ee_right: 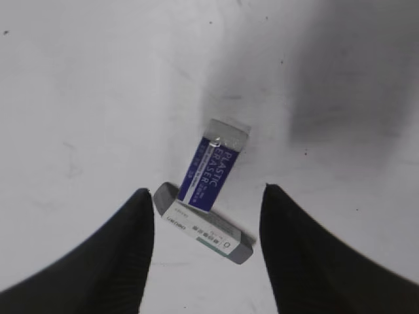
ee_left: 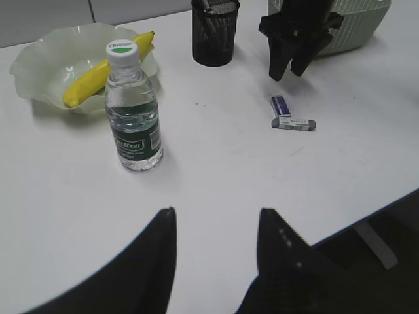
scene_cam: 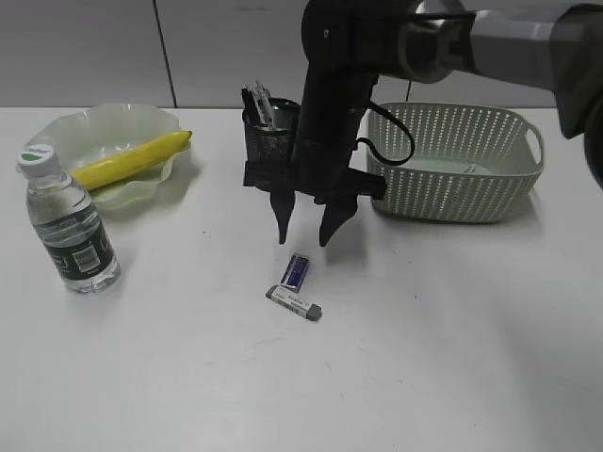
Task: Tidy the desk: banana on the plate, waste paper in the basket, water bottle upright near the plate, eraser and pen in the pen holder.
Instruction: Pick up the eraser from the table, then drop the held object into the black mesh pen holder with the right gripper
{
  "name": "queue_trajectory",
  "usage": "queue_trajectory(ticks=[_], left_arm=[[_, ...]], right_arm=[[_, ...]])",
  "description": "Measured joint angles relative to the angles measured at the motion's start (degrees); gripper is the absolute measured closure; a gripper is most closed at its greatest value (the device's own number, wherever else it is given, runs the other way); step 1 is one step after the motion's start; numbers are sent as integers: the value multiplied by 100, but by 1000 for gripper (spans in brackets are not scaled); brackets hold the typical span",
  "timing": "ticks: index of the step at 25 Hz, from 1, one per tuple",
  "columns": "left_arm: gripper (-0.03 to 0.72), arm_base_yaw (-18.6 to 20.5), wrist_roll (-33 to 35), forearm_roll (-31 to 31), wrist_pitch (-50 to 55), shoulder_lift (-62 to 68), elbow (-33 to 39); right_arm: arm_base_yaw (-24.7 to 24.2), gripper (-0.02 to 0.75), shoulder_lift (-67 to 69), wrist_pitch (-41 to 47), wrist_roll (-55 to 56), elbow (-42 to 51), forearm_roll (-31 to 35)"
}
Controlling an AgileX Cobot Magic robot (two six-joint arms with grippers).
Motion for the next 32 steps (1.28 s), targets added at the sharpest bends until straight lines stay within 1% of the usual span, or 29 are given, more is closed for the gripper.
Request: queue_trajectory(ticks=[4,11,13,15,17,18,22,27,30,32], left_arm=[[381,0,0,0,0,0,0],[381,0,0,0,0,0,0],[381,0,0,0,0,0,0],[381,0,0,0,0,0,0],[381,0,0,0,0,0,0],[381,0,0,0,0,0,0],[381,0,0,0,0,0,0],[389,0,0,0,0,0,0],[393,0,0,0,0,0,0],[396,0,0,0,0,0,0]], right_arm=[[18,317,244,5,97,-11,25],[188,315,619,-16,125,-21,-52],[195,328,648,30,151,-52,-59],[195,396,659,48,164,-72,-65],[195,532,665,61,171,-72,-114],[195,542,665,66,177,-77,-126],[195,538,665,74,163,-141,-271],[195,538,383,67,7,-594,-764],[190,538,-66,-379,-114,-961,-1155],[190,538,-358,-958,-152,-1101,-1449]])
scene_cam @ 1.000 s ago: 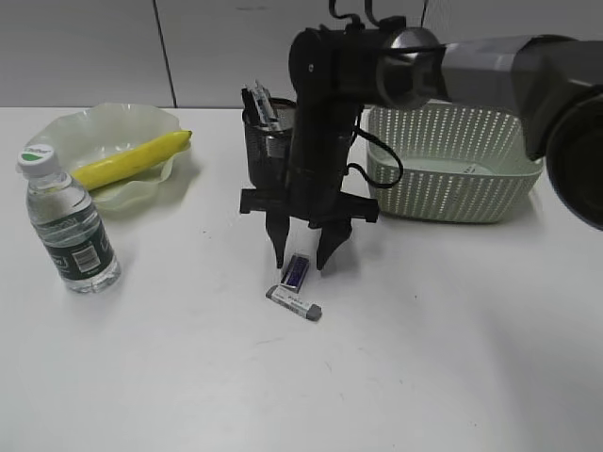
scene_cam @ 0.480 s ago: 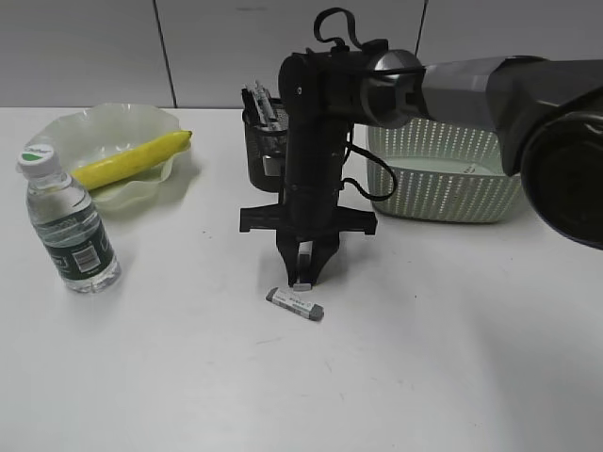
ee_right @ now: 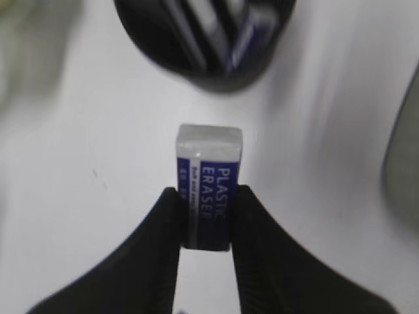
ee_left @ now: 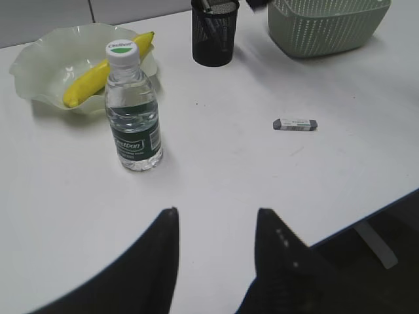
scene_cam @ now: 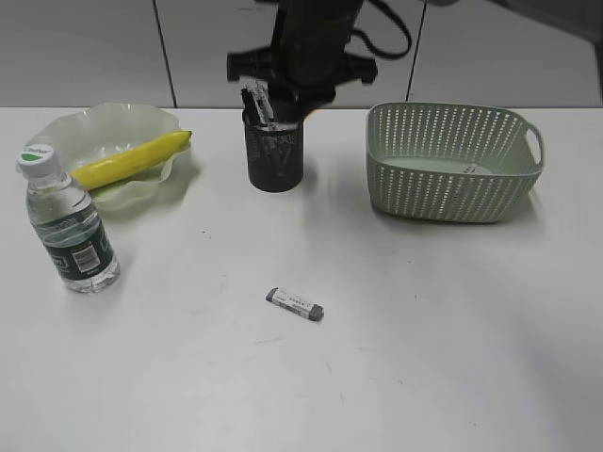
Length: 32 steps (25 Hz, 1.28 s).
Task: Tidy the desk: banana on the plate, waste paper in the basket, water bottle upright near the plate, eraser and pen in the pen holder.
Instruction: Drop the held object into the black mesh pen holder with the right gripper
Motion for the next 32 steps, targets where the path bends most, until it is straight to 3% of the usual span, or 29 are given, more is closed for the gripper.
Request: queue_trajectory(ticks=[4,10,16,23,27,32], left_arm=[[398,0,0,0,0,0,0],[398,0,0,0,0,0,0],[398,0,0,0,0,0,0],[398,0,0,12,0,0,0],[398,0,0,12,0,0,0],[398,0,0,16,0,0,0]], right_arm=[[0,539,-182,-1143,-19,-52,-651],[-6,539,160,-1919,-36,-52,-1305],[-169,537,559,-2196,-36,-42,-1175],[-212,325,628,-2484,-36,-35,-787],[-212,302,614,-2326,-41,-35,-823],[-212,301,168,-876,-771,-146,-809]])
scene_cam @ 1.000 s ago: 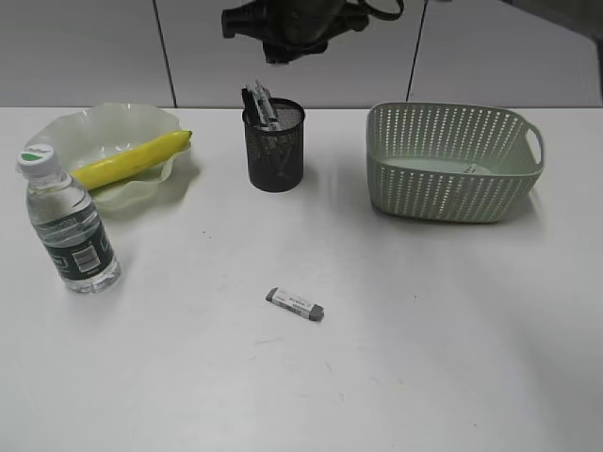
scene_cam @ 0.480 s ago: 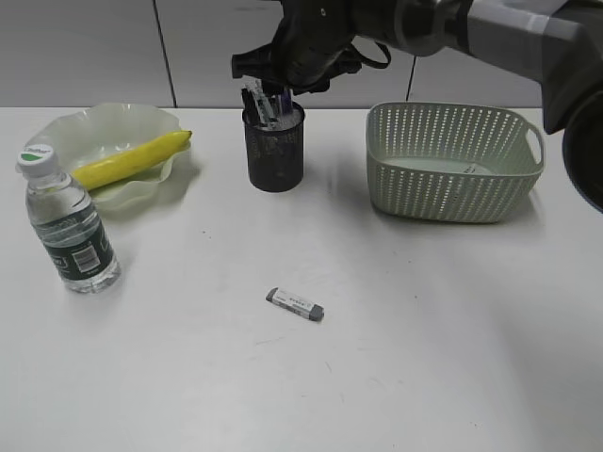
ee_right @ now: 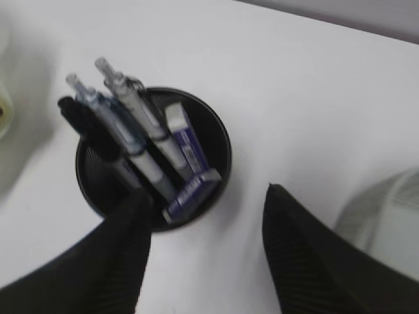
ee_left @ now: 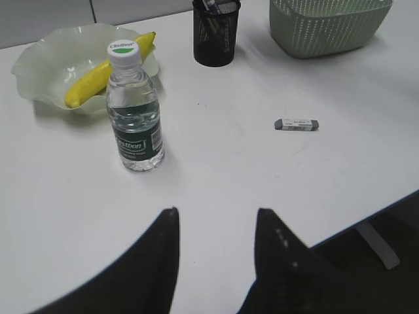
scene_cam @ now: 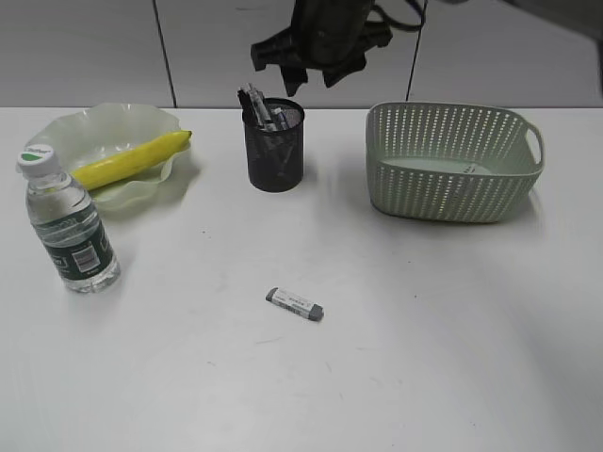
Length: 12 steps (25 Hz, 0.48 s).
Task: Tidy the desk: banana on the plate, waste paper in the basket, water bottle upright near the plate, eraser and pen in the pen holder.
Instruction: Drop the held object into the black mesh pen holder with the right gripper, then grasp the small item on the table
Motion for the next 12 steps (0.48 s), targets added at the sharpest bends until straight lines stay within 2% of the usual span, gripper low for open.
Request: queue_trajectory(ticks=[3,6,9,12], left_arm=[[398,0,0,0,0,0,0],[398,0,0,0,0,0,0],[398,0,0,0,-5,0,0],[398,0,0,1,-5,0,0]], right_arm=[[-7,313,-493,856,-716,-49,329],[6,326,-984,1642,-976,-49,312],[19,335,-1556,1828,-1074,164,185],[19,350,-2354,1840,-1205,768,149]])
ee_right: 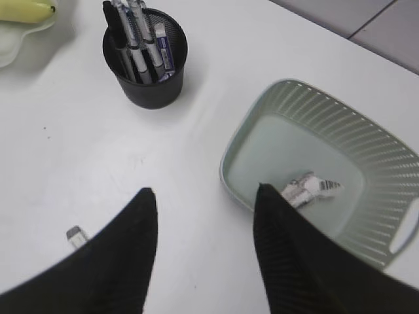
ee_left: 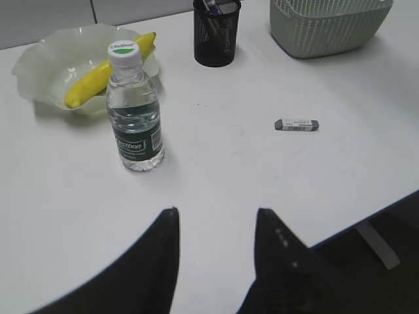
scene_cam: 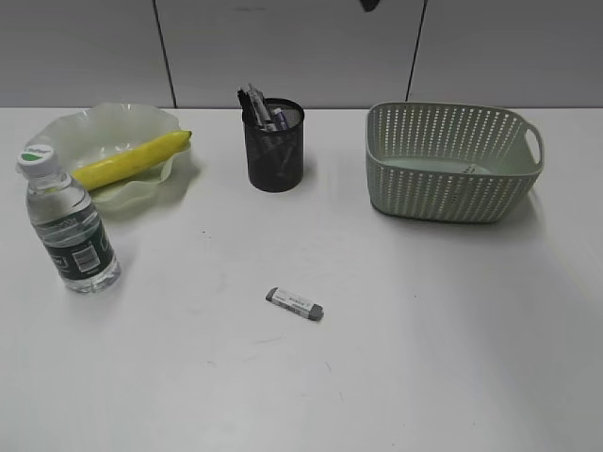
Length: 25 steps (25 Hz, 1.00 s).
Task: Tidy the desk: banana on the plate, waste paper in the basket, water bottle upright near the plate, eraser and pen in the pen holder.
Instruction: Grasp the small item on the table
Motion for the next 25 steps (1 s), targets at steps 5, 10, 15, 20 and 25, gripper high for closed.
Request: queue_trajectory(ticks=[5,10,15,20,25], left_arm=[[398,0,0,0,0,0,0],[398,0,0,0,0,0,0],[398,0,0,0,0,0,0],[398,0,0,0,0,0,0],[398,0,0,-5,-50,112,-15]], right_arm=[[0,370,-1704,4,-50,1720,-13],[0,384,-3471,18,-62,3906,-58],[0,386,-5238,45,-62,5776,-63],[0,391,-6951,38,-64,7066,-50],[0,396,-8681,-281,-64,8007,-56]])
